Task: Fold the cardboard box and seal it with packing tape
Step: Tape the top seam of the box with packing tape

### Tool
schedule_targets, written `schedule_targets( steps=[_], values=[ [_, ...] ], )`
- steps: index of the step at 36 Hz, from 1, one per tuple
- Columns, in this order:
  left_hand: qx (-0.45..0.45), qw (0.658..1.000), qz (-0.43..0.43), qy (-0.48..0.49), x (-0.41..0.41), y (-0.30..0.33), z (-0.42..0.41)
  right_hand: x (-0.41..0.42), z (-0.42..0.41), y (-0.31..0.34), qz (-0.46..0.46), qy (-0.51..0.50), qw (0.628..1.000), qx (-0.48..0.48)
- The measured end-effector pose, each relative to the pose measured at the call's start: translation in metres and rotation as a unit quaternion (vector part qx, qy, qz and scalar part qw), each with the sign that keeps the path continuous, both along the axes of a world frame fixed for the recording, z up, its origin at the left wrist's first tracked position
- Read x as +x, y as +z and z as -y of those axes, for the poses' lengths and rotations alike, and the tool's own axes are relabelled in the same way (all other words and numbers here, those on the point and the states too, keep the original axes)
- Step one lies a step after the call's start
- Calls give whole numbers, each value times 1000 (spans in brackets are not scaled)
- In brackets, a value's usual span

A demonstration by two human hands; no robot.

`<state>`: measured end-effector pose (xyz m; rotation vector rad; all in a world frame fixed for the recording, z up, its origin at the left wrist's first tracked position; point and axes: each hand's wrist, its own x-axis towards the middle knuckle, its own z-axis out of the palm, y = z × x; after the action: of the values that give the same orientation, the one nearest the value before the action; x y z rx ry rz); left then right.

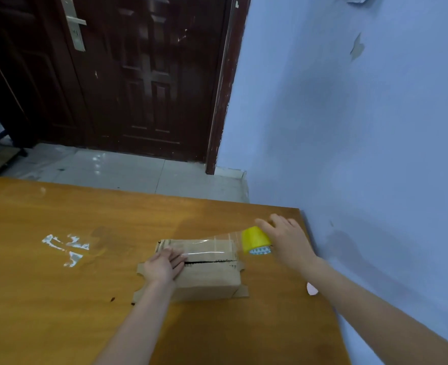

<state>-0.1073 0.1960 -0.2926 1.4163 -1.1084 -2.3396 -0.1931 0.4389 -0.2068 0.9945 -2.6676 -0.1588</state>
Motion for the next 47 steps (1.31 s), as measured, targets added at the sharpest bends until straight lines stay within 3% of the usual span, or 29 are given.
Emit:
schedule_targets(
  steps=[3, 5, 8, 11, 13, 17, 23, 24, 25, 29, 31, 36, 47],
  values=[
    [3, 1000, 3, -6, 1, -1, 0, 5, -9, -16, -22, -42, 985, -164],
    [8, 1000, 2, -10, 1, 0, 0, 7, -11, -27, 17, -112, 947, -300],
    [5, 1000, 0, -14, 2, 1, 0, 13, -7, -37, 105, -217, 817, -525],
    [0, 1000, 0, -22, 3, 2, -2, 19, 6, -36, 163, -210, 696, -667],
    [-2, 1000, -2, -22, 4, 2, -2, 22, 15, -33, 186, -182, 638, -724],
    [-7, 1000, -5, -27, 4, 2, 0, 21, 22, -21, 237, -143, 604, -748],
    [-14, 999, -11, -37, 6, 1, -2, 11, 20, -12, 244, -223, 507, -796],
    [-16, 999, -10, -36, 6, 1, -2, 12, 19, -12, 238, -226, 522, -787],
    [-15, 999, -8, -33, 6, 1, -2, 13, 17, -11, 223, -220, 563, -764],
    [-3, 1000, 0, -11, 5, 3, 0, 23, 5, -5, 109, -90, 831, -538],
    [1, 1000, 0, 0, 5, 5, 1, 23, 0, -2, 35, -44, 913, -405],
    [-15, 1000, 2, -9, 6, 4, -3, 17, -14, -2, 7, -30, 959, -282],
    [-40, 999, 8, -25, 2, -5, -6, 11, -14, -2, 25, -26, 983, -179]
  ],
)
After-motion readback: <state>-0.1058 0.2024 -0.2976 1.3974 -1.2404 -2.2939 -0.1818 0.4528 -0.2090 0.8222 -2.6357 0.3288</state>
